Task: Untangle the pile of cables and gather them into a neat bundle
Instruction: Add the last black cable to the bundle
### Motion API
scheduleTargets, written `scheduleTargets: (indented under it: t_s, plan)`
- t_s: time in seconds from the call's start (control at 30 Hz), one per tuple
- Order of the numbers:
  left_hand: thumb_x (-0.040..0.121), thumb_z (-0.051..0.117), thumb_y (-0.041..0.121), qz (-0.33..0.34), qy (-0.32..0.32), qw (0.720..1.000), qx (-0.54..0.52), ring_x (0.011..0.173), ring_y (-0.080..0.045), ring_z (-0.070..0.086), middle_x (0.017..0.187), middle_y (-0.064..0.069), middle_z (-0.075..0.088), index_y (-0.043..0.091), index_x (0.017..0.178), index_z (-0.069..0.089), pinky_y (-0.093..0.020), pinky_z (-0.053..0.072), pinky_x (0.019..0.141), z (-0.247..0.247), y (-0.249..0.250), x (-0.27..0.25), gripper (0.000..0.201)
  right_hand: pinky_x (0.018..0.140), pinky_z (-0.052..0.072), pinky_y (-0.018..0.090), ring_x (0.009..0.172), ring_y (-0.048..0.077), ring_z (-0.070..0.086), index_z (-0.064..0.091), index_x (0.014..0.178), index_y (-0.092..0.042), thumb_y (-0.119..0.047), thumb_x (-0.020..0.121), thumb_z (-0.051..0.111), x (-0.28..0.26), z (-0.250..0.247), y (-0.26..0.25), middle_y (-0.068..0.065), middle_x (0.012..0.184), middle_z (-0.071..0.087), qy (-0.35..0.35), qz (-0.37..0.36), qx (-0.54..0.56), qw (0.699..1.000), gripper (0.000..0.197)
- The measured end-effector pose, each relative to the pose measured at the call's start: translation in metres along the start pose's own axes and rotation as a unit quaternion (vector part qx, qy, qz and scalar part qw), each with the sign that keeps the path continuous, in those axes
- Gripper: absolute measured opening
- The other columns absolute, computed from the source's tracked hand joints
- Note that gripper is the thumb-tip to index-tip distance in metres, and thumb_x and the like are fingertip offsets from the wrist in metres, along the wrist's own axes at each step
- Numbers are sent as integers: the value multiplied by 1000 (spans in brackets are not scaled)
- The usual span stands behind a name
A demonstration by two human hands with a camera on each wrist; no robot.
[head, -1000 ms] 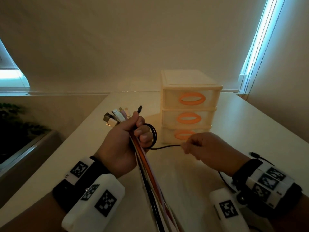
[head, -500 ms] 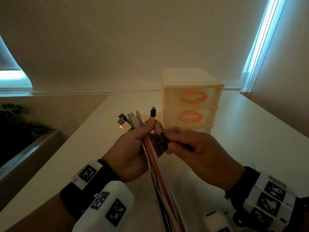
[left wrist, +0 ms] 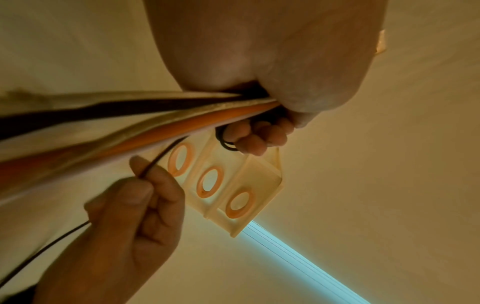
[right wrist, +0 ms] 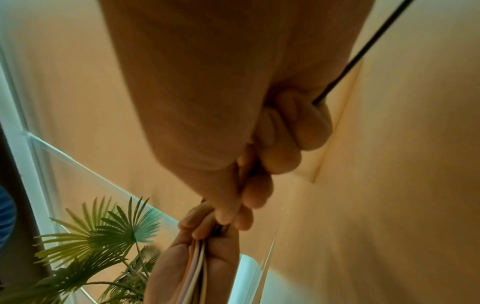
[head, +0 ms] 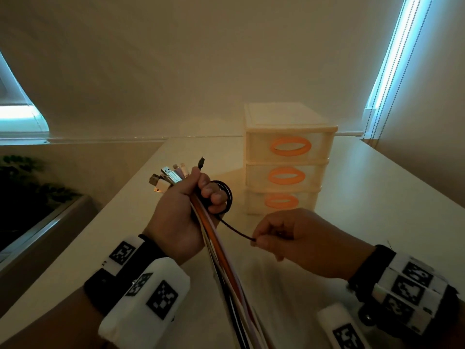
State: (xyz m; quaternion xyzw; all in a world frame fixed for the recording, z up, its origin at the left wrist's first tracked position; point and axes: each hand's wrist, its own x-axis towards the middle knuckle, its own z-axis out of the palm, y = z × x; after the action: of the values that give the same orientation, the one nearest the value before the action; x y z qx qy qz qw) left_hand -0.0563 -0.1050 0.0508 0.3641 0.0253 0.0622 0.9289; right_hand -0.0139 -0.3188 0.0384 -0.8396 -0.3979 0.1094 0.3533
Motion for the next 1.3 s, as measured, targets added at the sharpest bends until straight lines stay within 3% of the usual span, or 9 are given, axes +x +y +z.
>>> scheduleTargets:
  t_s: [0.33,0.5,0.57,0.67,0.77,0.87,0.93,1.07,1.3]
  plan:
    - [104,45,34,-10,-14,997,71,57,-16,39,62,-1,36,14,70,45,-25,35,55,-2,1,0,39,60,40,10,57,-2,53,77,84,-24,-39,99,56,-4,-37,20,-16,63,61,-97,166,-44,980,30]
    - [100,51,31,-150,-167,952,207,60,-25,52,63,-10,52,13,67,45,-28,43,60,3,-6,-13,37,57,40,23,60,10,53,70,77,-18,-42,98,59,5,-38,26,-3,71,61,157,197,-56,966,34]
    - [102,48,29,-196,-238,917,252,89,-40,67,94,-29,68,10,71,47,-35,55,78,3,-14,-19,36,55,39,21,55,8,52,70,78,-18,-37,98,61,7,-27,16,-5,64,60,236,134,-46,961,29]
    - [101,48,27,-188,-215,938,197,120,-46,60,125,-39,59,6,75,49,-42,51,102,7,-21,-20,34,60,45,14,60,3,59,74,84,-17,-24,96,65,5,-12,-4,-8,64,66,306,-17,37,951,17]
    - [104,43,31,-91,-137,979,120,96,-30,70,97,-20,69,8,76,45,-36,57,94,11,-20,-16,37,72,51,13,74,4,67,77,107,-16,-13,98,62,-2,1,-13,-11,77,72,195,-128,78,969,17]
    - [104,39,37,-57,-94,994,24,115,-32,67,119,-25,68,10,70,49,-38,52,102,13,-13,-14,45,82,48,14,80,3,65,62,134,-36,-19,102,55,-2,5,-7,-14,76,70,31,-87,36,995,37]
    - [103,42,37,-48,-63,997,-4,101,-30,71,102,-19,70,11,68,49,-38,53,95,11,-13,-12,43,80,48,16,77,4,65,59,134,-45,-23,103,52,0,2,0,-10,77,71,-23,-56,30,998,38]
    - [103,44,34,-50,-43,997,-29,62,-18,49,67,-1,41,14,68,47,-25,45,57,11,-13,-12,41,63,49,17,65,2,63,73,90,-34,-37,99,59,1,-6,10,-12,70,66,46,0,-13,999,16]
    - [103,44,34,-76,-71,993,53,54,-14,33,60,1,29,15,67,42,-24,28,56,8,-4,-10,41,69,49,20,76,12,62,74,90,-33,-37,96,62,2,-13,18,-6,82,69,111,-20,-34,993,14]
